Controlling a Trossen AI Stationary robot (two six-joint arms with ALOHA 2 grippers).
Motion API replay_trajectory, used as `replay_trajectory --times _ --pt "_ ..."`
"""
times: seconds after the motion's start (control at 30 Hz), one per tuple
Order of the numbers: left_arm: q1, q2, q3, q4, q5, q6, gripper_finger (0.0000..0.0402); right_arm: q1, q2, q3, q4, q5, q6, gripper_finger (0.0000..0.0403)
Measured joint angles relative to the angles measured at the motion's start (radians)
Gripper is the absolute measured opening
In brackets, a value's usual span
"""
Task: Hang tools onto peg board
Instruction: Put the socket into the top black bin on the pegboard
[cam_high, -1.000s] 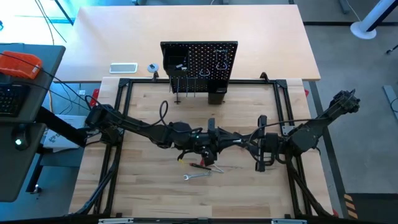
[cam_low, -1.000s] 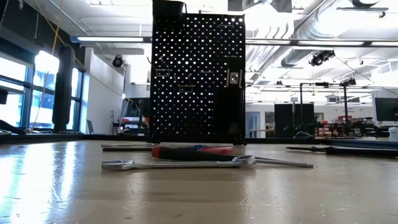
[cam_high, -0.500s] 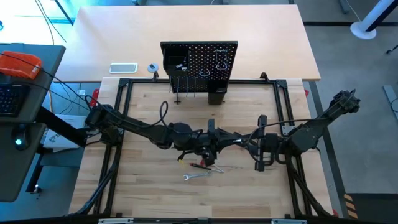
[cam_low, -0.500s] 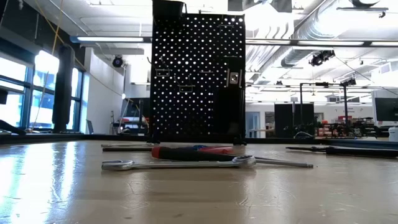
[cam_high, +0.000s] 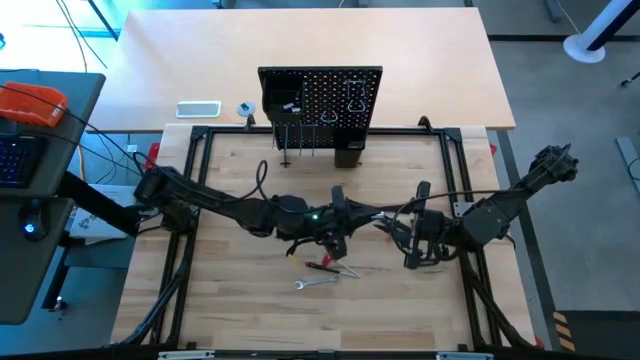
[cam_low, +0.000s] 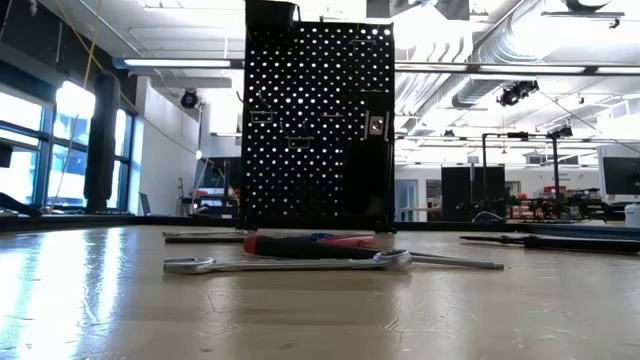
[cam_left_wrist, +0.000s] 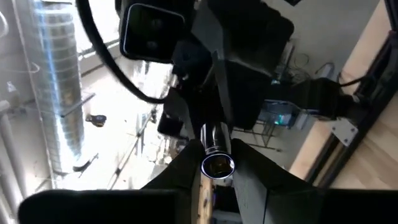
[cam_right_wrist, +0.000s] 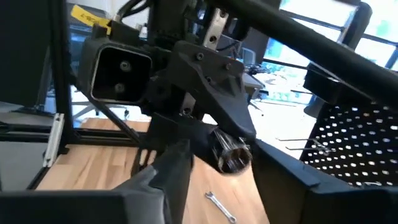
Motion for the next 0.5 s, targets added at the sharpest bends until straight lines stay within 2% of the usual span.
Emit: replay_trajectory --times 0.27,0.5 --pt "0.023 -0.111 0.0 -0.157 -0.09 -0.065 0.0059 0.003 -0.005 0.0 -0.042 0.075 0.005 0.0174" --pt "0.073 -0.255 0.0 -0.308 -0.174 -0.137 0.0059 0.02 -0.006 0.0 -0.081 0.115 0.018 0.0174"
